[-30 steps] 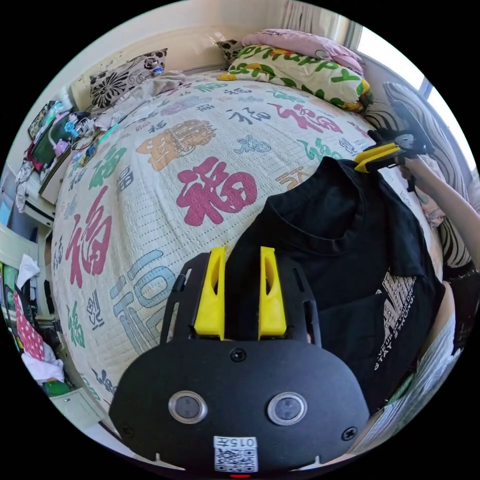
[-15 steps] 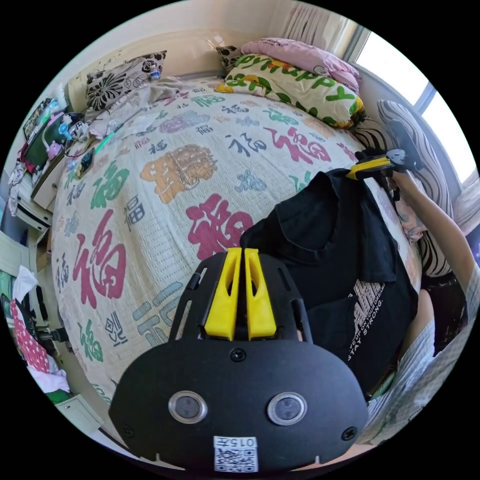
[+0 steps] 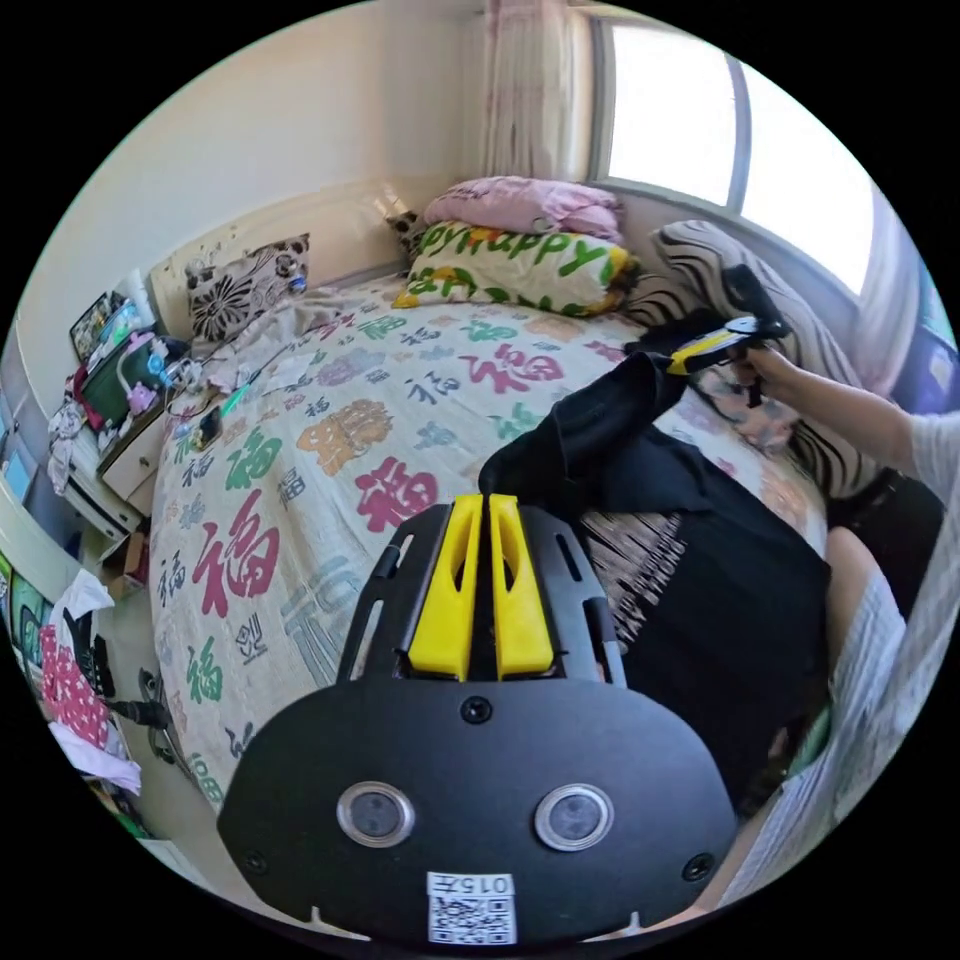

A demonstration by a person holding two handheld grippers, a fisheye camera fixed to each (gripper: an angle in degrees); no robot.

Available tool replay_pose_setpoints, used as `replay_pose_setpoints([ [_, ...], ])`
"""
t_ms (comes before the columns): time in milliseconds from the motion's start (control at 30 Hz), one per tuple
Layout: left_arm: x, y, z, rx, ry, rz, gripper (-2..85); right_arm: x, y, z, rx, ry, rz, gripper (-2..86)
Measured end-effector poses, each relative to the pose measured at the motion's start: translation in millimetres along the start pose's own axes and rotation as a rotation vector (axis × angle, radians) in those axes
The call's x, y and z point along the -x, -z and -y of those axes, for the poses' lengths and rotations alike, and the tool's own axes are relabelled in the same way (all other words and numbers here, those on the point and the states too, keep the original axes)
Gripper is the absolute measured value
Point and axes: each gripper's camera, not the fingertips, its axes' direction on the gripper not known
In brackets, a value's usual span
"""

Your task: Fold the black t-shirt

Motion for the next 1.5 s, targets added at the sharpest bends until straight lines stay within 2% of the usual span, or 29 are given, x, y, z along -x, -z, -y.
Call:
replay_pose_setpoints([
  [167,-103,50,-82,0.06,-0.078,-0.097,0.3,71,19,-127,0.071,0.048,0.109,-0.1],
  [367,-207,43,-173,0.276,-0.111,-0.181,0.3,129,-14,-241,0.266,0.067,0.104,-0.1],
  [633,-282,24,-213,0.442,-0.278,-0.108,0.2,165,-44,-290,0.404,0.167,-0.044,0.3],
  [733,-295,12,-221,0.497,-0.322,-0.078,0.2,170,-55,-295,0.442,0.197,-0.082,0.8],
  [833,-301,4,-230,0.601,-0.336,-0.057,0.2,169,-62,-299,0.514,0.154,-0.057,2.5],
  [900,-300,11,-233,0.607,-0.335,-0.04,0.1,167,-59,-304,0.536,0.124,-0.056,2.8],
  [1033,-288,30,-234,0.585,-0.239,-0.03,-0.2,169,-40,-309,0.434,0.048,-0.067,2.5],
  [1133,-285,24,-227,0.518,-0.176,-0.095,-0.3,179,-50,-301,0.375,0.053,-0.028,1.3],
  [1233,-282,-3,-224,0.511,-0.13,-0.139,-0.4,185,-86,-290,0.435,0.073,0.01,0.1],
  [1267,-280,-10,-225,0.519,-0.114,-0.153,-0.3,184,-101,-287,0.477,0.067,-0.006,-0.3],
  [1333,-268,-43,-235,0.65,-0.065,-0.154,-0.3,176,-122,-286,0.575,0.035,-0.055,-0.5],
  [1400,-255,-47,-241,0.651,-0.023,-0.215,-0.2,165,-123,-283,0.574,-0.022,0.026,-0.5],
  [1500,-220,-21,-244,0.546,0.09,-0.211,0.1,139,-91,-277,0.369,-0.149,0.159,0.2],
])
